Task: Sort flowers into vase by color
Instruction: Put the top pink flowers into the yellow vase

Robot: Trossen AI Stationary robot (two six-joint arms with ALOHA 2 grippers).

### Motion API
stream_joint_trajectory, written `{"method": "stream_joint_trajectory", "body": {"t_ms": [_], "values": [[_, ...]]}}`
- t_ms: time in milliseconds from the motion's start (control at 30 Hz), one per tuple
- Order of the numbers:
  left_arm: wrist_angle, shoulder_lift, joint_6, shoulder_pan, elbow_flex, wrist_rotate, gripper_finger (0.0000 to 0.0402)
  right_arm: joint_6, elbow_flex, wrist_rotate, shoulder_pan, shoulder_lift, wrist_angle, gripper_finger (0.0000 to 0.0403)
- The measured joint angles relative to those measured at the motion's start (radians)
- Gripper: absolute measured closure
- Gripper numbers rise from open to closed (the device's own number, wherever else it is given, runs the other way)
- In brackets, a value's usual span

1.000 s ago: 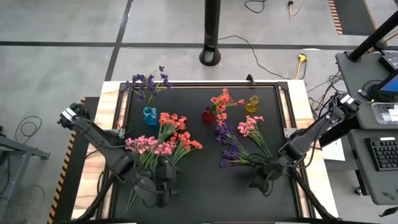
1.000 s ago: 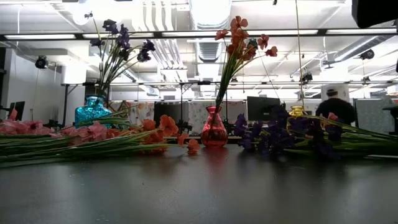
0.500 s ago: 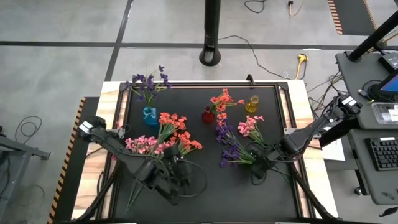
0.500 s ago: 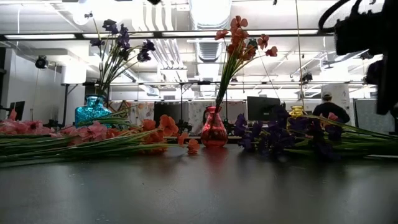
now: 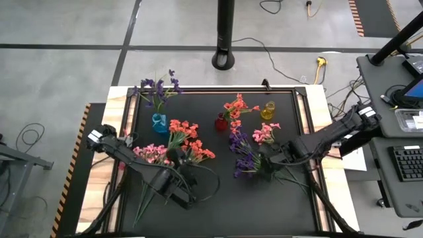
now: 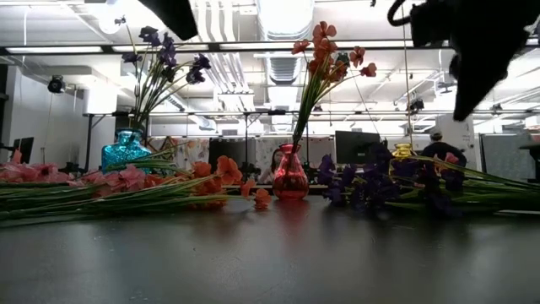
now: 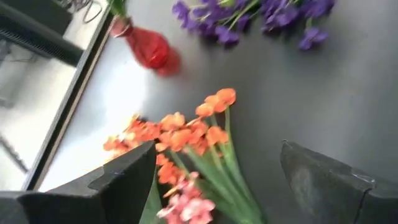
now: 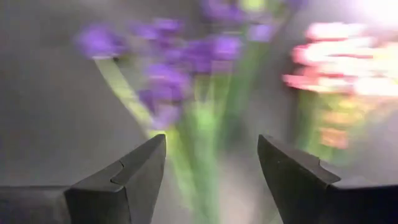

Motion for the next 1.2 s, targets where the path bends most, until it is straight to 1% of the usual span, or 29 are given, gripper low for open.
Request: {"method": "stream_joint_trajectory", "body": {"t_ms": [100,200,300,367,567,767,900,1200], "values": [[-0.023,-0.003,0.011,0.001,0.0,0.012,0.008,0.012,0.057,0.022,-0.004,0.007,-0.193,0.0156],[-0.019,0.001,0.061,0.0,0.0,0.101,0.008,0.066,0.062,0.032,-0.008,0.001,-0.266,0.0156],[-0.009,0.007,0.07,-0.002,0.0,0.134,0.008,0.137,0.019,0.056,-0.016,-0.02,-0.244,0.0156],[-0.009,0.007,0.065,-0.002,0.0,0.132,0.008,0.166,-0.023,0.068,-0.031,-0.026,-0.225,0.0156],[-0.003,0.007,0.034,-0.002,0.0,0.105,0.008,0.236,-0.148,0.067,-0.132,-0.02,-0.217,0.0156],[-0.003,0.007,0.025,-0.002,0.0,0.105,0.008,0.216,-0.237,0.056,-0.195,-0.021,-0.112,0.0156],[-0.007,0.007,0.033,-0.002,0.0,0.071,0.008,0.162,-0.275,-0.009,-0.233,-0.02,0.013,0.0156],[-0.044,0.007,0.037,-0.013,-0.002,0.054,0.008,0.129,-0.325,-0.039,-0.289,-0.013,0.05,0.0156]]}}
